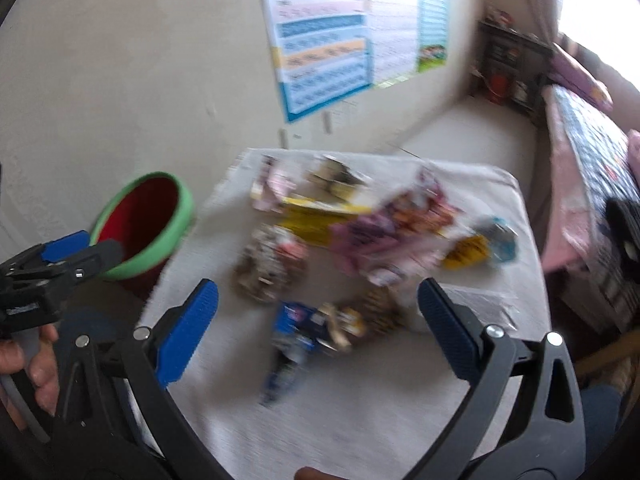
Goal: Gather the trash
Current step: 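Move both tools back over the table toward the remaining trash, then grasp the silver-blue wrapper with the left tool while the right tool grasps the milk carton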
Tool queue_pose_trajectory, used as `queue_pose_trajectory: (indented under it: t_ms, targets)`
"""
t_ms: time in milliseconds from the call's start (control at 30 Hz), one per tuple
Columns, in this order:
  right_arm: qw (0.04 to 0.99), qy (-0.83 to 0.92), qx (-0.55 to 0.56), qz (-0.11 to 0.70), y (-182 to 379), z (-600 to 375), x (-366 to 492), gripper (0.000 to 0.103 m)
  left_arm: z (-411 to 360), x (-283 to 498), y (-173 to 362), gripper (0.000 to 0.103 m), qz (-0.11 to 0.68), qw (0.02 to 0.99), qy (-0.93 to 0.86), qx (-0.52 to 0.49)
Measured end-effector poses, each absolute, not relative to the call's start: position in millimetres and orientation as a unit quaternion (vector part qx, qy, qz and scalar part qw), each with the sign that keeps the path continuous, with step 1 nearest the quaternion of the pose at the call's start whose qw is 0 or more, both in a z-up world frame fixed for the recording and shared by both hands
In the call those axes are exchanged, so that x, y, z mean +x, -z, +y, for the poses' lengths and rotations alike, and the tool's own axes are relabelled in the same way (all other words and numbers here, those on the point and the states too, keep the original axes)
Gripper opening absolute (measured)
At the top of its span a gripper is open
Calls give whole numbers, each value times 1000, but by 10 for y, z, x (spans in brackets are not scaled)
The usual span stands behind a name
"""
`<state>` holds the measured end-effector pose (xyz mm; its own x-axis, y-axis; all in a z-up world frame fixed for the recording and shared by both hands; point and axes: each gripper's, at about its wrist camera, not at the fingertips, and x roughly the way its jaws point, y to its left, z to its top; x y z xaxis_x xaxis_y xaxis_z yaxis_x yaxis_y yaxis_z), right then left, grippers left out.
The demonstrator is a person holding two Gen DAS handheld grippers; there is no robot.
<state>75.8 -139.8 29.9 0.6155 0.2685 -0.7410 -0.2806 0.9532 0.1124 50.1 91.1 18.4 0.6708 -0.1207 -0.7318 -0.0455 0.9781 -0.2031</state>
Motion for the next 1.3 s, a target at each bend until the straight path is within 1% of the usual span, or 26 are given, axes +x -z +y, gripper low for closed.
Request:
queue_pose_trajectory:
  t_ms: [267,500,700,767,833,867,967,1000,1033,1067,1100,1133,1167,1233,1300]
  targets:
    - [893,-89,18,442,-60,-2010,758,98,558,597,-8,95,438,890,67,-108]
    - [883,-81,28,462,139,-2085,770,98,218,647,280,95,484,861,104,-118]
    - [880,-71,23,468,241,-2233,908,98,-95,664,519,94,509,846,125,-100]
    - [878,-70,13,474,301,-2281,967,98,-164,709,608,92,522,838,126,-98]
    - [873,-72,0,482,368,-2320,1031,98,-254,766,698,85,533,831,126,-95]
    - [870,-75,-7,487,394,-2330,1056,98,-292,793,747,83,537,829,126,-92]
    - [867,-77,-36,490,474,-2353,1113,98,-378,886,892,76,553,818,127,-91]
    - [866,-79,-44,492,498,-2356,1130,98,-398,917,943,68,559,814,127,-92]
    - [864,-82,-51,494,526,-2359,1147,98,-412,945,993,57,566,809,126,-91]
    - [860,-87,-58,499,566,-2363,1175,98,-420,971,1032,51,572,806,125,-90]
    - [858,-90,-64,502,596,-2367,1192,98,-419,991,1056,41,576,803,124,-89]
    - [856,-94,-70,504,621,-2369,1206,98,-416,1003,1076,35,578,802,124,-89]
    - [855,-97,-80,503,647,-2367,1223,98,-407,1011,1079,33,580,800,124,-90]
    - [854,-101,-102,500,691,-2353,1255,98,-368,1011,1065,21,579,800,124,-92]
    - [852,-112,-126,496,724,-2327,1297,98,-319,1002,1034,17,578,802,123,-91]
